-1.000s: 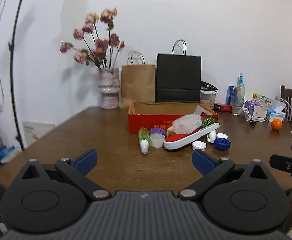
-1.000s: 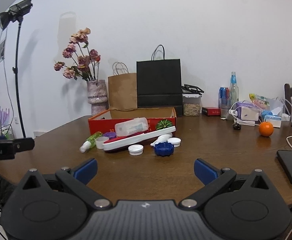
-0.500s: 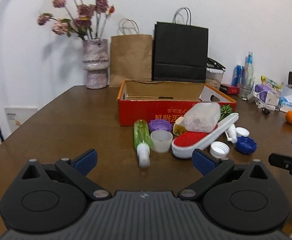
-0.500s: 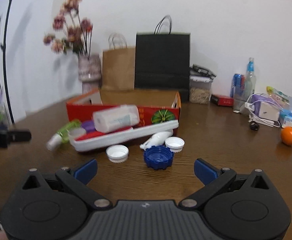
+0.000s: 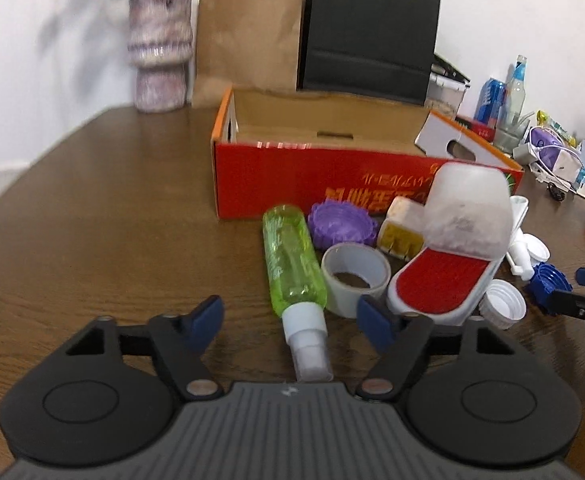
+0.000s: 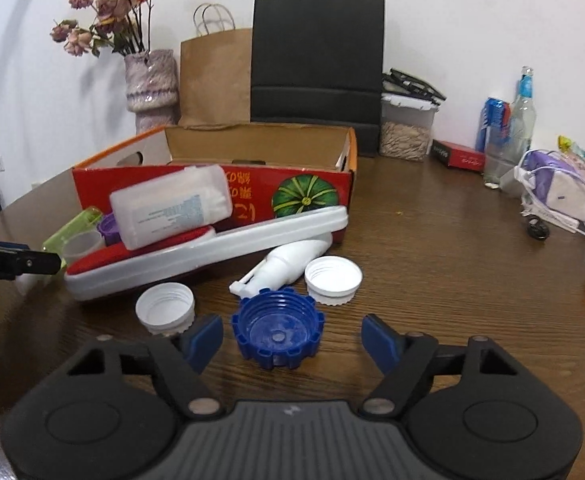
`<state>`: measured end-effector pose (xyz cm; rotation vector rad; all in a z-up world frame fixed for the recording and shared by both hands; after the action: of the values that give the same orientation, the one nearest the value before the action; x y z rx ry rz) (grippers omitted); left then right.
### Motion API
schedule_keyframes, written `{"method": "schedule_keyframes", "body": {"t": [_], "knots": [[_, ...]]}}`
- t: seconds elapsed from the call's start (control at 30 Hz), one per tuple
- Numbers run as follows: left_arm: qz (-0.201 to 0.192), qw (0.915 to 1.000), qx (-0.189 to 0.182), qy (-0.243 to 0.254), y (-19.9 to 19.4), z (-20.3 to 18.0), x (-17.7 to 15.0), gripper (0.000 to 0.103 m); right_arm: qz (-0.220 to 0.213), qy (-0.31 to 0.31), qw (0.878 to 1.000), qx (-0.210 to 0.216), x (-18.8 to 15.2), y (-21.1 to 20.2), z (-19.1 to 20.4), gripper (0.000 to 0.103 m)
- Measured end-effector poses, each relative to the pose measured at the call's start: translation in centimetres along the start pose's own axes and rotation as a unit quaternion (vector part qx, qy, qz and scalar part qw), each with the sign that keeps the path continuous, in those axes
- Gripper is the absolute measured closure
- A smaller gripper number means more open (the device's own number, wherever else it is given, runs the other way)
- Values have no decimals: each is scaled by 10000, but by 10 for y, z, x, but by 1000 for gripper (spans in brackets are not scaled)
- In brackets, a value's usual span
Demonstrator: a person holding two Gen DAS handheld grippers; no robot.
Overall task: Organize rigid objects
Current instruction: 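Grasp the green spray bottle with the left tool while the right tool grasps the blue cap, then carry the green bottle and blue cap into the red box with both tools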
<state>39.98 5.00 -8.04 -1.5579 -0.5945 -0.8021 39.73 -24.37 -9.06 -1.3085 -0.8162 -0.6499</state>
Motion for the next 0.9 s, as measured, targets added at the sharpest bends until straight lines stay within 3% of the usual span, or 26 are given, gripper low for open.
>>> {"method": "schedule_keyframes", "body": {"t": [0.07, 0.33, 0.4, 0.6, 0.9], "knots": [[21, 9999, -32, -109, 6, 5, 2, 39, 87, -25, 10000, 23, 0, 6, 1, 41], [12, 9998, 70, -180, 22, 8, 16, 49, 127, 18, 9999, 87, 0, 11, -2, 50], [-25, 9999, 77, -105, 23, 4, 16, 72, 117, 31, 9999, 112, 0, 11, -1, 50], [-96, 9997, 223, -81, 2, -4, 9, 72, -63, -26, 10000, 2, -2, -6, 4, 51], [-915, 9936, 663, -43, -104, -29, -29, 72, -655, -41, 9977, 176, -21, -94, 23, 50]]}}
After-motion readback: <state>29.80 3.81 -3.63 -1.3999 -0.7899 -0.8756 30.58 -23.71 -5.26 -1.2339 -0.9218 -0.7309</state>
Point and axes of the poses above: each gripper's, at about its wrist camera, not at the fingertips, and y roughly the way its jaws point, z to its left, x to its top, the point moved 1 cm from there along y, roughly the way its jaws point, and after that the axes turned 4 degrees about y, right-handed, at the moved point
